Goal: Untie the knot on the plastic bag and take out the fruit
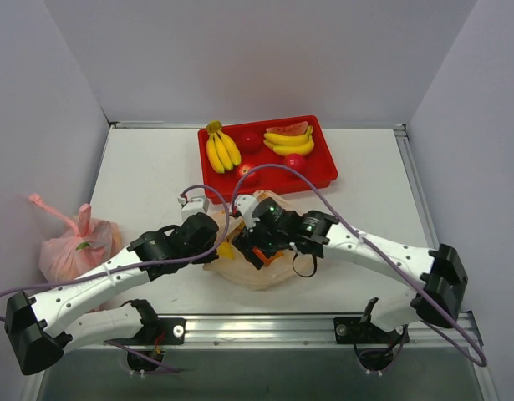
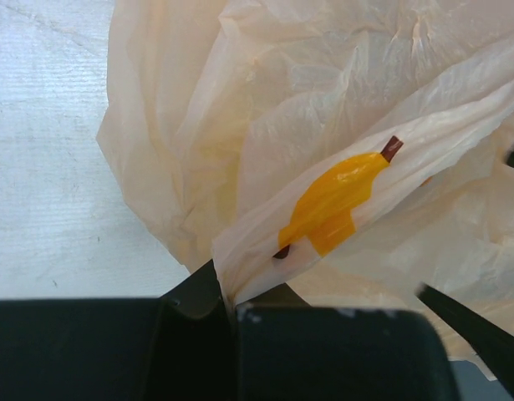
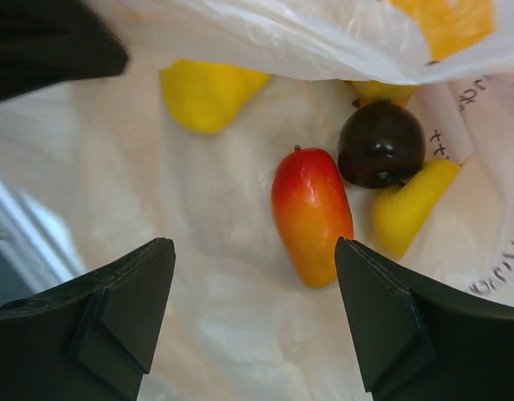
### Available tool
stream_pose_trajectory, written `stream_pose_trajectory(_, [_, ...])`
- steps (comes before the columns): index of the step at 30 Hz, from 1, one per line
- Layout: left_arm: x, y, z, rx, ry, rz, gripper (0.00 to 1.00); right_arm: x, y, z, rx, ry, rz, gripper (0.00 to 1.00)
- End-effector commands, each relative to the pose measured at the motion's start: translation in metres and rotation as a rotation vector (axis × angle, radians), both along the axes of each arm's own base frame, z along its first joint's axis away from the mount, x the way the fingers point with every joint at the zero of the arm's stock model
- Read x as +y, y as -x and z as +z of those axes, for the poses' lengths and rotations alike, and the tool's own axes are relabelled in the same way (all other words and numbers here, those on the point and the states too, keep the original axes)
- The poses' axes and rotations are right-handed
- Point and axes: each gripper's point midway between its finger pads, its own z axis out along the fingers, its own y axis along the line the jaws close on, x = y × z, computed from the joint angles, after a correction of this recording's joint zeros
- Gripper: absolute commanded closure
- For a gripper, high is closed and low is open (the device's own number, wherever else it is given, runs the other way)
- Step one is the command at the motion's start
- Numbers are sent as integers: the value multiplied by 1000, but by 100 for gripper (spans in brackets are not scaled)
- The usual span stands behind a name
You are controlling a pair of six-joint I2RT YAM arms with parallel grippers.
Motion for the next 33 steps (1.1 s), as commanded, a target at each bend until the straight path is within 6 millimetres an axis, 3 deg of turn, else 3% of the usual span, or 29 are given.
stream_pose_trajectory(1, [1, 1, 6, -14, 16, 5, 100, -8, -16, -44, -21, 152, 15, 22])
stream_pose_trajectory(5, [2, 4, 3, -8, 22, 6, 99, -15, -23, -92, 19, 285, 21, 21])
stream_pose_trajectory(13, [6, 5, -1, -1, 10, 16, 99, -31, -16, -135, 81, 402, 44, 20])
stream_pose_trajectory(14, [6, 4, -2, 0, 6, 15, 99, -33, -16, -137, 86, 412, 46, 22])
stream_pose_trajectory(16, [6, 4, -3, 4, 1, 15, 99, -39, -17, -140, 74, 438, 38, 40])
stream_pose_trajectory(17, [5, 4, -3, 4, 1, 15, 99, -39, -17, -138, 72, 432, 43, 48])
stream_pose_trajectory(18, [5, 3, -3, 5, 0, 15, 99, -39, -15, -138, 78, 428, 47, 64])
stream_pose_trajectory(21, [4, 2, -3, 6, -3, 16, 99, -35, -9, -127, 80, 378, 64, 87])
stream_pose_trajectory(26, [5, 1, -4, 4, -16, 17, 99, -21, -1, -80, 53, 214, 94, 100])
stream_pose_trajectory(33, [4, 0, -4, 2, -29, 12, 99, -5, 0, -24, 3, 49, 115, 100])
